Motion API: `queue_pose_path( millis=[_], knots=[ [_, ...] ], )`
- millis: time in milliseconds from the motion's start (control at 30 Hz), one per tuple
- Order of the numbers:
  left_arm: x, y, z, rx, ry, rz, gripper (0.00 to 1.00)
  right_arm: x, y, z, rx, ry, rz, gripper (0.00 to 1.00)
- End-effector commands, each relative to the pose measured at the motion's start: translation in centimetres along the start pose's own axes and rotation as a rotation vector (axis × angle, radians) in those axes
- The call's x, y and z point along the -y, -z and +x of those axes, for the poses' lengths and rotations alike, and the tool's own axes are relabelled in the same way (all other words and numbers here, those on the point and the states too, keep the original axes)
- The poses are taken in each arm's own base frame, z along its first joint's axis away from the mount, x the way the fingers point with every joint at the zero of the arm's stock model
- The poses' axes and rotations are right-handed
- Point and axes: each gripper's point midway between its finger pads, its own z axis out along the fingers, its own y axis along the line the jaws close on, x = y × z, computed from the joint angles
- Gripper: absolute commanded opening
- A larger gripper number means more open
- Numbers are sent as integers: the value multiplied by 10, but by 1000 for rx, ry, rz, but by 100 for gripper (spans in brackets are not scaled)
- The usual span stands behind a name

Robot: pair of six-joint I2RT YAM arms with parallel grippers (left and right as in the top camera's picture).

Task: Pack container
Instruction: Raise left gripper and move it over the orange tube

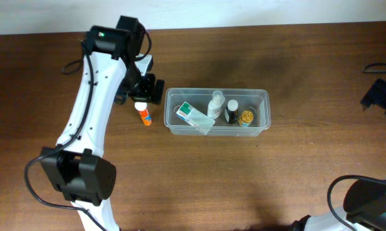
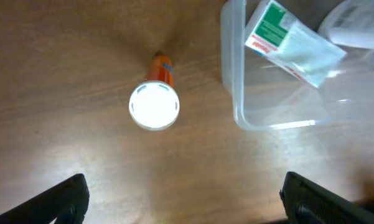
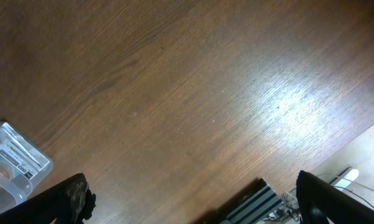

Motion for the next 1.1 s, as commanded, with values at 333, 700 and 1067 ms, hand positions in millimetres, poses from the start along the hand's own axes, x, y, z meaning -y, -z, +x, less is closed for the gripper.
queue_pose_path(
  millis=[333, 700, 1067],
  knots=[
    [-28, -48, -6, 0, 58, -7, 100, -1, -3, 0, -9, -10, -3, 98],
    [-43, -74, -10, 14, 90, -8, 99, -1, -3, 0, -9, -10, -4, 98],
    [-44, -89, -7, 0, 90, -8, 91, -1, -3, 0, -9, -10, -3, 98]
  ],
)
